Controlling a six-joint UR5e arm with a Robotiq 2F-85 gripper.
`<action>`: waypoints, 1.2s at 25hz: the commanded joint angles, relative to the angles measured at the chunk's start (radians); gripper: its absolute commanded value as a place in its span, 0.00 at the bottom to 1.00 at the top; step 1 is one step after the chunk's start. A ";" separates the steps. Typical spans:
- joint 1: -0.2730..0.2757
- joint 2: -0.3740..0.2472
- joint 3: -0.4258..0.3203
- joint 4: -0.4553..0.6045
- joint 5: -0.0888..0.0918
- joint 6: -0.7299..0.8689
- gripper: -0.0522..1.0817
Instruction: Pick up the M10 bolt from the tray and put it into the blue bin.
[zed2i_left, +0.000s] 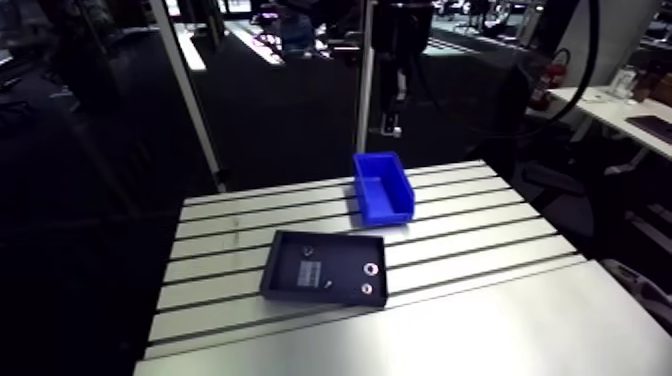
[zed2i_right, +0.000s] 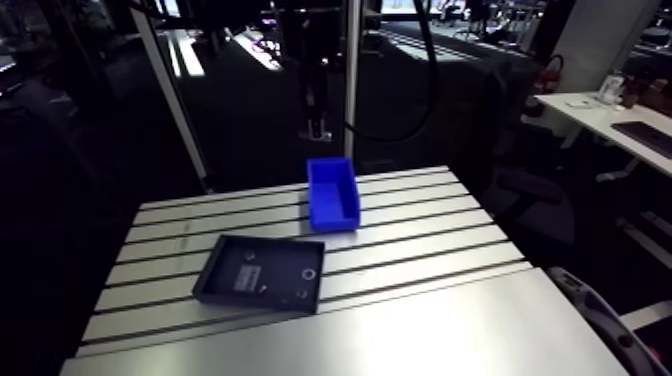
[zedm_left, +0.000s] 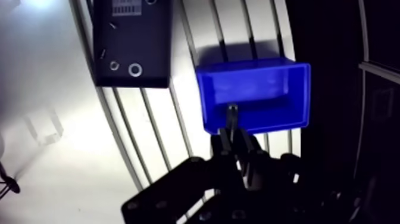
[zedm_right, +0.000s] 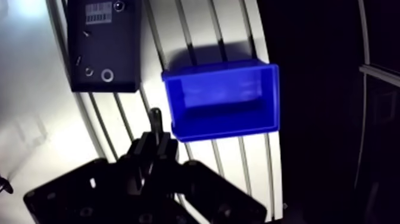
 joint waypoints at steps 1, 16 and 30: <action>-0.018 0.067 -0.039 -0.016 -0.006 -0.060 0.95; -0.021 0.205 -0.053 -0.147 -0.009 -0.052 0.94; -0.028 0.301 -0.039 -0.214 -0.011 -0.040 0.91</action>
